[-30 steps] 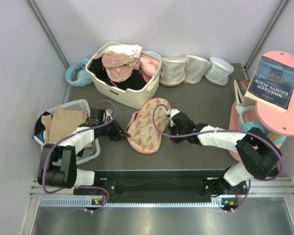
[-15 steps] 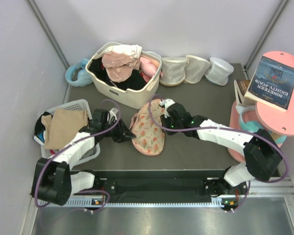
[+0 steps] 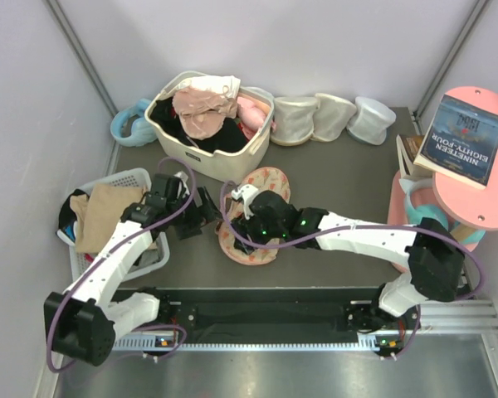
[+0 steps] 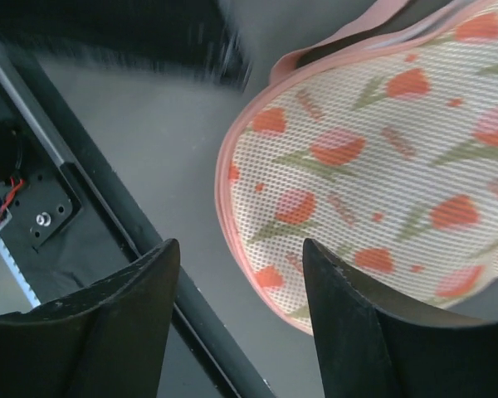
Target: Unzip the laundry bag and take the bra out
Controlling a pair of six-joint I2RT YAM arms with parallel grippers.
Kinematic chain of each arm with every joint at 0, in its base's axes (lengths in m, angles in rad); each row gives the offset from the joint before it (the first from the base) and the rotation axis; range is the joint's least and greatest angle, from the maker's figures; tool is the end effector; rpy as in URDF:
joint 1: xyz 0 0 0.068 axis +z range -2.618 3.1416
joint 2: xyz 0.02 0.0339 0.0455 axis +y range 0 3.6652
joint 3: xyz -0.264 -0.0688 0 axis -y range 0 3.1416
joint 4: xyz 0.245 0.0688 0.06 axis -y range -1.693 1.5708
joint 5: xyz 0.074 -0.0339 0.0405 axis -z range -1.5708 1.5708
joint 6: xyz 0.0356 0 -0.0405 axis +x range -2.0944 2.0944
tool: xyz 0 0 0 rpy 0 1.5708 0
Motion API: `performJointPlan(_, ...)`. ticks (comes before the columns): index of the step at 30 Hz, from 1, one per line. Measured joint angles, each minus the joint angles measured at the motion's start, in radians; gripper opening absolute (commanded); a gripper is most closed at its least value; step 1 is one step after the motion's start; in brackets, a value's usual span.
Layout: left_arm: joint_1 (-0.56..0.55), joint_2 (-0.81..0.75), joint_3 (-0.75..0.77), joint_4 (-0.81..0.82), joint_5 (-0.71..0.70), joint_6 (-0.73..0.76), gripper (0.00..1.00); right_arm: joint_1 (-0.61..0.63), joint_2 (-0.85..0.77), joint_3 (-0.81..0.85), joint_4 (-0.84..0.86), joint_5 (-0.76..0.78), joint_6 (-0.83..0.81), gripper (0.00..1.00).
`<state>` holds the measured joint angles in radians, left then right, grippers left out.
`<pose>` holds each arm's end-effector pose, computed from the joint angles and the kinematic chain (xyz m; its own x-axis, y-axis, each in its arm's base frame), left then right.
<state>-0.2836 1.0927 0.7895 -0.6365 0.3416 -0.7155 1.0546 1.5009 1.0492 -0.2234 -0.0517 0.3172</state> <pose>0.2019 -0.0713 0.2452 -0.8825 -0.3866 -0.2679 -0.1663 0.7892 -0.5912 0.1631 0.2911 0.2554 -0.5702 -0.3736 -0.7316 -0.7479 0.6045 0.2742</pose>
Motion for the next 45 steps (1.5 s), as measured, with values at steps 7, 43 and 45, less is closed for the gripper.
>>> performJointPlan(7, 0.055, -0.051, 0.123, -0.074, -0.175, 0.006, 0.99, 0.055, 0.096, 0.015, 0.019, 0.002, -0.004, 0.63)
performJointPlan(43, 0.294, -0.029, 0.163, -0.118, -0.113, 0.105, 0.97, 0.114, 0.033, 0.141, -0.103, 0.394, 0.024, 0.00)
performJointPlan(45, 0.266, -0.025, 0.162, -0.112, -0.123, 0.106, 0.97, 0.103, -0.054, 0.118, -0.130, 0.456, 0.068, 0.00)
